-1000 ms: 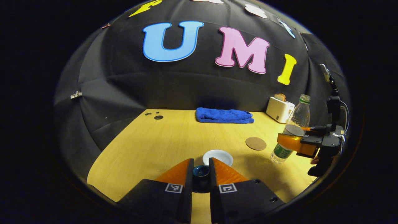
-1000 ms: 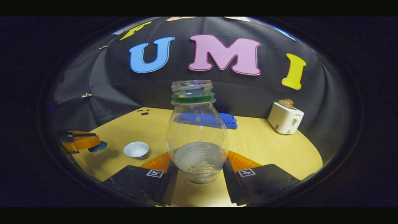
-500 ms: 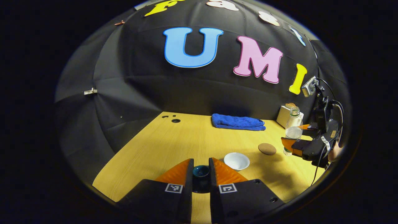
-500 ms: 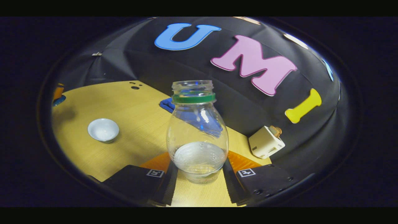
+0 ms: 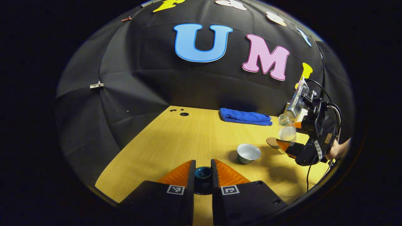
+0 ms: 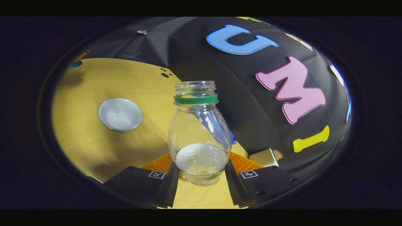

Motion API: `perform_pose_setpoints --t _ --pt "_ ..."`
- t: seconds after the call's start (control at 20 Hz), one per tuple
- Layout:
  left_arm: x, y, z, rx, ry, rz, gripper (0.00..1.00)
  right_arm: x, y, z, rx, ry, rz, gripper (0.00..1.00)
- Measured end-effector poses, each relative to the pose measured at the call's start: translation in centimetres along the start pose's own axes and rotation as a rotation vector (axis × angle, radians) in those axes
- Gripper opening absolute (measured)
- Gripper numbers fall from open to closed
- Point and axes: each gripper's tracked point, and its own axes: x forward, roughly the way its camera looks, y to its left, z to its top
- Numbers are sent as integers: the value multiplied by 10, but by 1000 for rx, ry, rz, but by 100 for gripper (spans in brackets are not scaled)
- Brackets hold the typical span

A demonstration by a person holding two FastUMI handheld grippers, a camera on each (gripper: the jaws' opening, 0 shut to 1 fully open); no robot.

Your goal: Open the teacup lid with one hand, grasp the water bottle and pour water into the teacup with the other hand; after pouring, place the water bottle on the coaster and then close the teacup lid.

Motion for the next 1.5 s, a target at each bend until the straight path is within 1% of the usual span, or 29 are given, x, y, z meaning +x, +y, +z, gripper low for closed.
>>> perform_pose_setpoints --t 0.05,0.2,0.25,0.3,0.35,0.4,0.45,0.5,0.65,0.75,0.8,0.85,0.9,0.95,1.05,1.1,1.15,1.2,1.25,1.3,1.4,1.45,1.5 --pt "2 0 0 -3 0 -2 28 2 1 3 -31 -5 -2 70" --pt "4 8 -3 -17 1 -2 27 12 3 3 -105 -1 -12 70" --pt "6 12 -6 -34 9 0 24 15 3 3 -128 -2 -17 70" --pt "7 14 -7 -44 14 2 24 13 4 3 -153 0 -20 70" --pt "7 18 -9 -42 14 6 28 13 4 2 -178 4 -23 70" --pt "7 22 -8 -34 14 9 24 14 4 1 -199 7 -28 70" --pt "6 25 -7 -23 14 11 24 15 3 0 -220 8 -32 70" --pt "6 28 -7 -9 16 13 28 18 3 0 -244 3 -39 70" --pt "7 36 0 25 10 24 28 21 2 2 -315 -19 -62 70" --pt "7 40 8 32 1 22 28 31 0 9 -373 -31 -76 70" --pt "6 43 10 31 -4 20 24 33 -2 10 -403 -31 -90 70" --pt "5 44 11 28 -6 20 24 32 -2 9 -437 -26 -100 70" --pt "4 46 11 26 -9 22 24 31 -2 7 -459 -25 -103 70" --pt "3 47 12 25 -10 25 27 33 -2 7 -473 -23 -99 70" --pt "2 46 12 22 -8 23 28 34 -4 8 -502 -21 -99 70" --pt "2 46 9 19 -3 23 24 34 -4 7 -518 -20 -100 65" --pt "2 46 7 15 1 22 28 35 -3 7 -533 -21 -101 70" --pt "3 47 5 11 4 22 24 35 -3 7 -547 -23 -101 70" --pt "4 46 3 7 7 21 24 35 -3 7 -566 -26 -101 70" --pt "2 47 2 3 10 20 28 36 -2 6 -587 -30 -95 70" --pt "0 46 -1 -2 12 17 28 35 -1 10 -625 -48 -92 70" --pt "-1 47 -4 2 12 19 24 35 1 11 -644 -59 -92 70" --pt "-2 48 -6 7 15 20 28 36 3 13 -663 -67 -92 70"
